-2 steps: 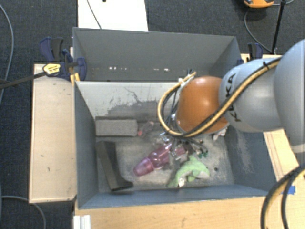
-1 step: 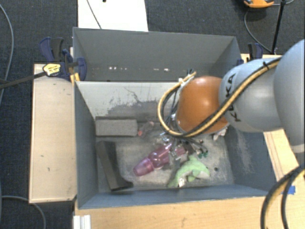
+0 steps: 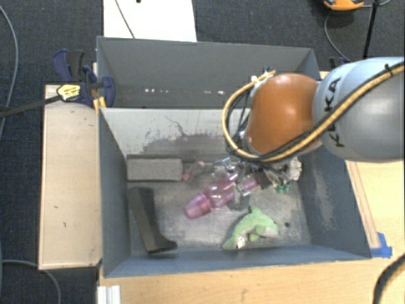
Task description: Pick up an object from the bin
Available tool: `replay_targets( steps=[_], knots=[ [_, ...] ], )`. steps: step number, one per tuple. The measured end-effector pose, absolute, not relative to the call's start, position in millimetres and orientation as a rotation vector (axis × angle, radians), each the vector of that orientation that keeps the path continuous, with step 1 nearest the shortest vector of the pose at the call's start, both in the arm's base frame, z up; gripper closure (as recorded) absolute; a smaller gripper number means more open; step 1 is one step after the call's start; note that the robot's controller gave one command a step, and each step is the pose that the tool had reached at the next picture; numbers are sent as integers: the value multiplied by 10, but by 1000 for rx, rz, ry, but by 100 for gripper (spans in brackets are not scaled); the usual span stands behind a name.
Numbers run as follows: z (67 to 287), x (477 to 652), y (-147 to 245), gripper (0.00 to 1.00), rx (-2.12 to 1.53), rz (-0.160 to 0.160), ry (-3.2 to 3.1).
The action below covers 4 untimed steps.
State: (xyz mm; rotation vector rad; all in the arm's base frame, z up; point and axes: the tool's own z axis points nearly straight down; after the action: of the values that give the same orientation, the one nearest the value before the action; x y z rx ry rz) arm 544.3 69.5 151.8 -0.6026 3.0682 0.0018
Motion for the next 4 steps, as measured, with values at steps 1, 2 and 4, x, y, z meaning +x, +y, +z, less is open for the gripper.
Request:
replay_targets(
  steps=[1,2,4],
  knots=[
    [1518,5443,695,100,-601,2,3069],
    [1794,5483,699,100,-558,4,3081],
    [1745,5428,801,100,-520,5,3100]
  ],
)
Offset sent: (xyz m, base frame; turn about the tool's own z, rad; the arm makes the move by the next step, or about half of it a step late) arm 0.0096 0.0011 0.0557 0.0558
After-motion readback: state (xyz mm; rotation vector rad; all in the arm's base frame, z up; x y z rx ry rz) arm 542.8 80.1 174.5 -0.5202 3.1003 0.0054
